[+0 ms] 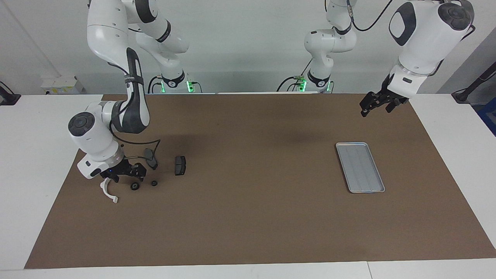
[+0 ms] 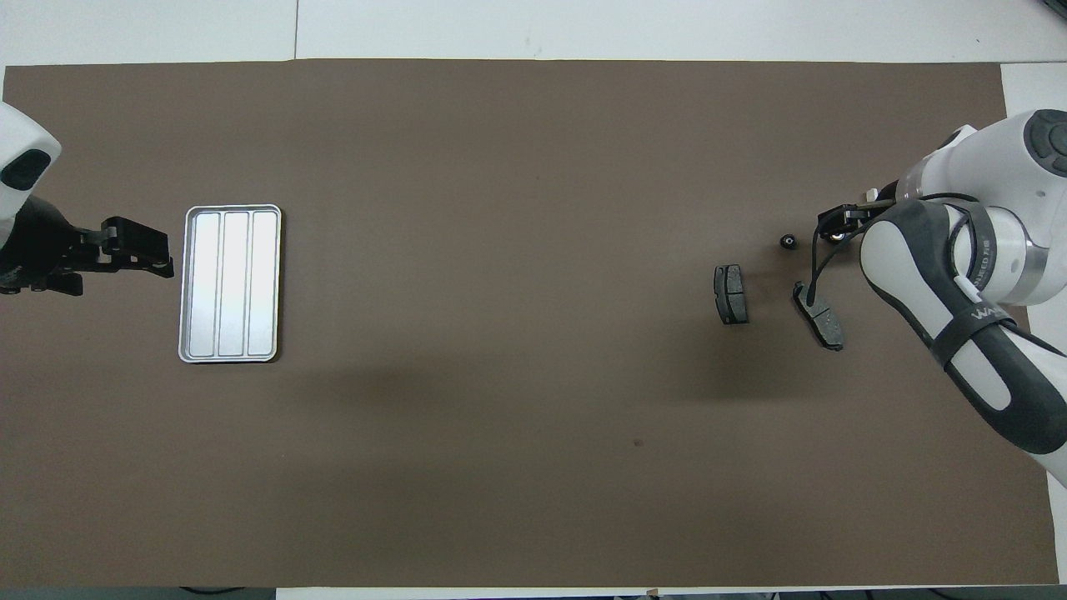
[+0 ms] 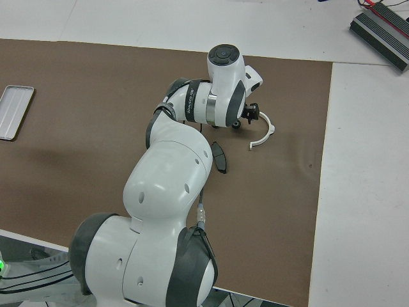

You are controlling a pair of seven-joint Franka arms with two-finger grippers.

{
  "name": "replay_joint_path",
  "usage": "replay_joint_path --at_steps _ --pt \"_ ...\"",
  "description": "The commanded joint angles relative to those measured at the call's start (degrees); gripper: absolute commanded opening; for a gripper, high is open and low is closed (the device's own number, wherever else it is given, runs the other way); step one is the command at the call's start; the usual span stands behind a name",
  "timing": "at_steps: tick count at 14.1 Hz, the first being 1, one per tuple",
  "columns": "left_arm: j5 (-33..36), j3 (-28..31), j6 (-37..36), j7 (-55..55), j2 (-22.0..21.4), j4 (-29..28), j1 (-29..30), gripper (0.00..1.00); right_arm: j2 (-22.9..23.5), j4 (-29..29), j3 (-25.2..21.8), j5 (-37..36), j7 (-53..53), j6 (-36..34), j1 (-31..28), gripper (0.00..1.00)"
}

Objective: Pick bearing gear from pile to tray
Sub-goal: 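Reach the right gripper over the small black bearing gear in the pile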

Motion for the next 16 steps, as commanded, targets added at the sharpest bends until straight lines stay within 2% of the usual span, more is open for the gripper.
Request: replay_joint_path --at_steps 1,16 --pt "0.7 -0.2 0.0 0.3 -0.4 0.1 0.3 1.00 1.8 0.5 0.4 -1.0 -0.5 2.1 -0.5 1.00" --pt "0.7 -0.2 0.0 0.3 -0.4 0.1 0.3 1.00 3.8 0.5 0.4 -1.0 -0.2 5.2 0.1 1.00"
